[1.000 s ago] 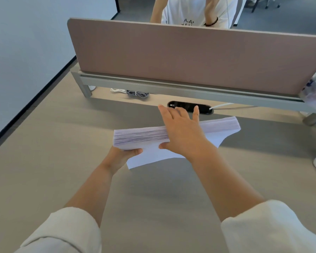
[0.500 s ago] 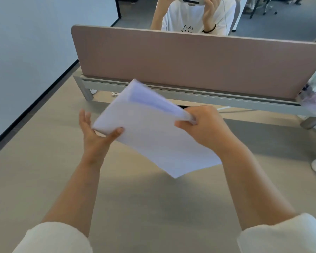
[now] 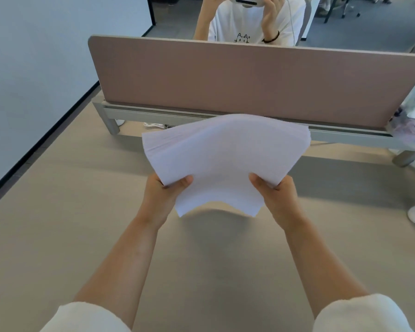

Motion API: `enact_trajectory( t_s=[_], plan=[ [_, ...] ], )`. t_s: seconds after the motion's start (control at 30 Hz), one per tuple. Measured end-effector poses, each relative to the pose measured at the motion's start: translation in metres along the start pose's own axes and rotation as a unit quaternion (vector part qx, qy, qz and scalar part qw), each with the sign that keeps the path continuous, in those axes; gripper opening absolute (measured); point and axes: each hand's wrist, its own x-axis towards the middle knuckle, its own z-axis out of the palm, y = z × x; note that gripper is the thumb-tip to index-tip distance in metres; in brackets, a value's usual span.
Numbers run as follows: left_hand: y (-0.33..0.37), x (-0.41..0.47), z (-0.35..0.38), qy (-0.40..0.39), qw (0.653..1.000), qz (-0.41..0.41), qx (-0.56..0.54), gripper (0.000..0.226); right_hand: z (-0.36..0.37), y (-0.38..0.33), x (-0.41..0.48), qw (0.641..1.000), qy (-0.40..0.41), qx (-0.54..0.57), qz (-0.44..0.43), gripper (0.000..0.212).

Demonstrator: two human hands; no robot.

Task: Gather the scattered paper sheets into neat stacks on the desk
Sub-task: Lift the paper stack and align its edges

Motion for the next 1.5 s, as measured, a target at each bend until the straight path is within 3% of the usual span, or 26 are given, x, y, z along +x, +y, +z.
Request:
enact_trajectory(
  t_s=[0.17, 0.27, 0.37, 0.6, 0.67, 0.73, 0.8, 0.87, 1.0, 1.1, 1.23, 1.4, 1.5],
  plan=[
    [-0.009, -0.002, -0.003, -0.015, 0.997, -0.073, 0.022, 0.033, -0.009, 0.001, -0.001, 0.999, -0.039, 0.022, 0.014, 0.024],
    [0.003, 0.004, -0.005, -0.012, 0.999, -0.043, 0.028, 0.056, -0.014, -0.006, 0.004, 0.998, -0.042, 0.035, -0.028, 0.036],
    [0.016, 0.01, 0.001, -0.006, 0.999, -0.013, 0.033, 0.043, -0.011, -0.01, 0.006, 0.996, -0.051, 0.047, -0.051, 0.036],
    [0.025, 0.01, 0.01, 0.014, 1.0, 0.009, 0.014, 0.038, -0.007, -0.014, 0.006, 0.996, -0.021, 0.057, -0.072, 0.033],
    [0.022, 0.009, 0.01, 0.014, 1.0, -0.004, 0.019, 0.042, -0.009, -0.013, 0.007, 0.997, -0.02, 0.044, -0.065, 0.03],
    [0.022, 0.007, 0.011, 0.015, 1.0, -0.015, 0.02, 0.06, -0.009, -0.014, 0.006, 0.998, -0.016, 0.036, -0.044, 0.029],
    [0.03, 0.007, 0.014, 0.016, 1.0, 0.016, -0.007, 0.074, -0.01, -0.02, 0.006, 0.998, 0.0, 0.038, -0.053, 0.044],
    [0.044, 0.009, 0.02, 0.041, 0.997, 0.058, -0.028, 0.069, -0.009, -0.031, 0.005, 0.995, 0.033, 0.05, -0.085, 0.056],
    [0.069, 0.017, 0.036, 0.159, 0.985, 0.056, -0.047, 0.029, 0.005, -0.059, 0.002, 0.977, 0.174, 0.035, -0.121, 0.033],
    [0.073, 0.023, 0.04, 0.202, 0.978, 0.014, -0.047, 0.016, 0.014, -0.068, 0.004, 0.967, 0.229, 0.019, -0.111, 0.02],
    [0.075, 0.028, 0.033, 0.207, 0.977, -0.02, -0.04, 0.018, 0.013, -0.071, 0.01, 0.97, 0.23, 0.058, -0.058, 0.007],
    [0.081, 0.026, 0.032, 0.14, 0.988, -0.045, -0.044, 0.013, 0.011, -0.074, 0.008, 0.982, 0.181, 0.051, -0.027, 0.008],
    [0.083, 0.024, 0.034, 0.144, 0.988, -0.044, -0.044, 0.016, 0.008, -0.075, 0.007, 0.981, 0.184, 0.059, -0.033, 0.007]
  ],
)
